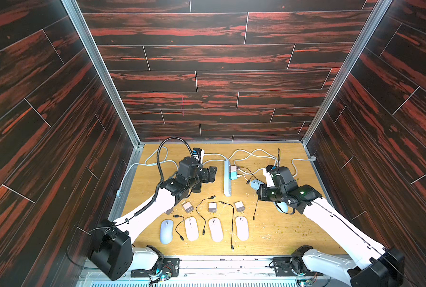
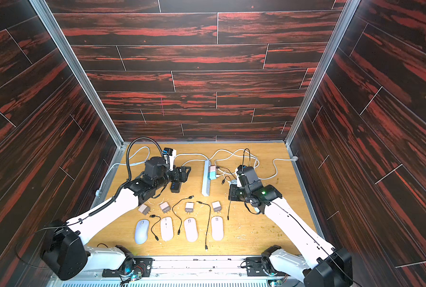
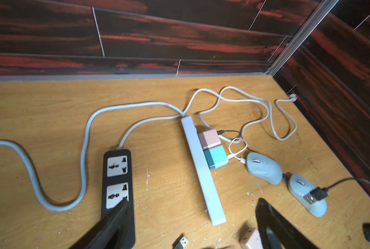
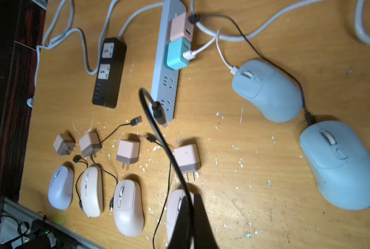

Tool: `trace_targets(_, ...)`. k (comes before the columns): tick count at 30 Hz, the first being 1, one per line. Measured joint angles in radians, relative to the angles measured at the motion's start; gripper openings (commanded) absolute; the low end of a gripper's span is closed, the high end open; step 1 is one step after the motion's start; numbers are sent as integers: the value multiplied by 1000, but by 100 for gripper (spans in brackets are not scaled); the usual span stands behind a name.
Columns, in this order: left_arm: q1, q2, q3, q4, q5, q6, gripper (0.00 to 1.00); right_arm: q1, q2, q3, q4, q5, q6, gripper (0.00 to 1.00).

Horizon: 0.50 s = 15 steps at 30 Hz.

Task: Unplug the wireless mouse
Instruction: Place the power cord at the center of the board.

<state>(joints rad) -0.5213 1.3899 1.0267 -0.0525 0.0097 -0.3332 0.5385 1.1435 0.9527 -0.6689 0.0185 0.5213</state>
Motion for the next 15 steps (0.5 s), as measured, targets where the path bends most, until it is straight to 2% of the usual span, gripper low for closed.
trace_targets(6, 9, 84, 55, -63, 4, -24, 94, 0, 71, -92, -19, -39, 27, 0)
trace_targets(12, 11, 118, 80, -122, 5, -42, 96, -12, 151, -166, 61, -43, 73, 0)
trace_targets(15, 11, 132, 98, -151, 4, -53, 100, -18, 205, -190, 111, -56, 82, 0)
